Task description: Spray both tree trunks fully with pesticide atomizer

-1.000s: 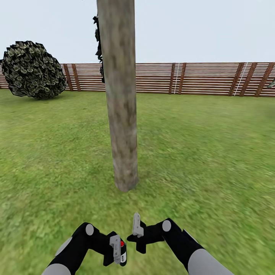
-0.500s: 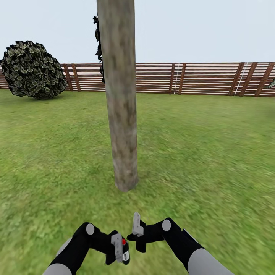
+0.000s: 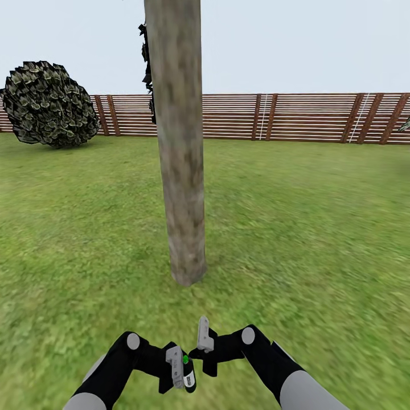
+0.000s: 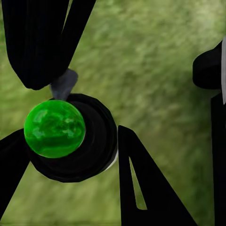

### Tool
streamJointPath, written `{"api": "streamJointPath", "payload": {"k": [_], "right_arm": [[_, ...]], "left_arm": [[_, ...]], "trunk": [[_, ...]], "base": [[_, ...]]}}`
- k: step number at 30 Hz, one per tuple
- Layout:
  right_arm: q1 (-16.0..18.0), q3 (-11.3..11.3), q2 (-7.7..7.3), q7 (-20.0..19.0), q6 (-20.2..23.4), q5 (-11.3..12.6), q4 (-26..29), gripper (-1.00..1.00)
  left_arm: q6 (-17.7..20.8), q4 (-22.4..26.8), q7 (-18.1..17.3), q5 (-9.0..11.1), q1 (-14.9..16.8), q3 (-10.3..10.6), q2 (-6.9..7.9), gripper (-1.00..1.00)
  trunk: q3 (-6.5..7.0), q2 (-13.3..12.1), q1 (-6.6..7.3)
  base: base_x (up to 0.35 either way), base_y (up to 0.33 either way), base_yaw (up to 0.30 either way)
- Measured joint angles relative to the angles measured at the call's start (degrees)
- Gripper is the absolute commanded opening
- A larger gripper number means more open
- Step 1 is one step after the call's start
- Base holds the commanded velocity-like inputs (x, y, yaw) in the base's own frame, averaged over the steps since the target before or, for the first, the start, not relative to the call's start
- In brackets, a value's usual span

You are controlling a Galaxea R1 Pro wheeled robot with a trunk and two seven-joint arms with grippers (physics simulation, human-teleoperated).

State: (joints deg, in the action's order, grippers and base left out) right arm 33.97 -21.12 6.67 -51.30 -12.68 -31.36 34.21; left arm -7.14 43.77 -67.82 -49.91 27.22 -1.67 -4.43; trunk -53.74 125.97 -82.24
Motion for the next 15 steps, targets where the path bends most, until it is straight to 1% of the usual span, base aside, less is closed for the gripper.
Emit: {"api": "streamJointPath", "payload": {"k": [4,6,7,8,10,11,12,13,14,15], "right_arm": [[0.02,-0.02,0.0,-0.07,-0.03,0.0,0.12,-1.0],[0.02,-0.02,0.0,-0.08,-0.01,0.0,0.22,-1.0],[0.02,0.0,0.0,-0.13,-0.02,0.0,0.24,-1.0],[0.02,-0.01,0.0,-0.14,-0.03,0.0,0.24,-1.0],[0.02,-0.01,0.0,-0.16,-0.03,0.0,0.26,-1.0],[0.01,0.01,0.0,-0.17,-0.03,0.0,0.26,1.0],[0.0,0.03,0.0,-0.17,-0.03,-0.01,0.26,1.0],[0.0,0.06,-0.02,-0.17,-0.05,0.0,0.26,1.0],[0.01,0.09,-0.06,-0.2,-0.06,0.01,0.26,1.0],[0.02,0.14,-0.15,-0.23,-0.06,0.02,0.26,1.0]], "left_arm": [[-0.02,-0.49,0.11,-0.3,-0.13,0.08,0.32,-1.0],[-0.07,-0.68,0.27,-0.64,-0.23,0.13,0.77,-1.0],[-0.08,-0.72,0.3,-0.9,-0.33,0.19,1.38,-1.0],[-0.06,-0.73,0.31,-0.98,-0.35,0.2,1.67,-1.0],[-0.03,-0.76,0.33,-1.64,-0.44,0.23,3.41,-1.0],[-0.01,-0.76,0.35,-1.99,-0.53,0.24,4.49,-1.0],[-0.01,-0.76,0.35,-2.06,-0.61,0.24,5.33,-1.0],[0.01,-0.76,0.33,-2.2,-0.69,0.24,6.66,-1.0],[0.01,-0.76,0.31,-2.19,-0.73,0.24,7.68,-1.0],[0.05,-0.77,0.29,-2.27,-0.75,0.24,9.15,-1.0]], "trunk": [[0.0,0.0,0.0],[0.0,0.0,0.0],[0.0,0.0,0.0],[0.0,0.0,0.0],[0.0,0.0,0.0],[0.0,0.0,0.0],[0.0,0.0,0.0],[0.0,0.0,0.0],[0.0,0.0,0.0],[0.0,0.0,0.0]], "base": [[0.0,0.0,0.0],[0.0,0.0,0.0],[0.0,0.0,0.0],[0.0,0.0,0.0],[0.0,0.0,0.0],[0.0,0.0,0.0],[0.0,0.0,0.0],[0.0,0.0,0.0],[0.0,0.0,0.0],[0.0,0.0,0.0]]}}
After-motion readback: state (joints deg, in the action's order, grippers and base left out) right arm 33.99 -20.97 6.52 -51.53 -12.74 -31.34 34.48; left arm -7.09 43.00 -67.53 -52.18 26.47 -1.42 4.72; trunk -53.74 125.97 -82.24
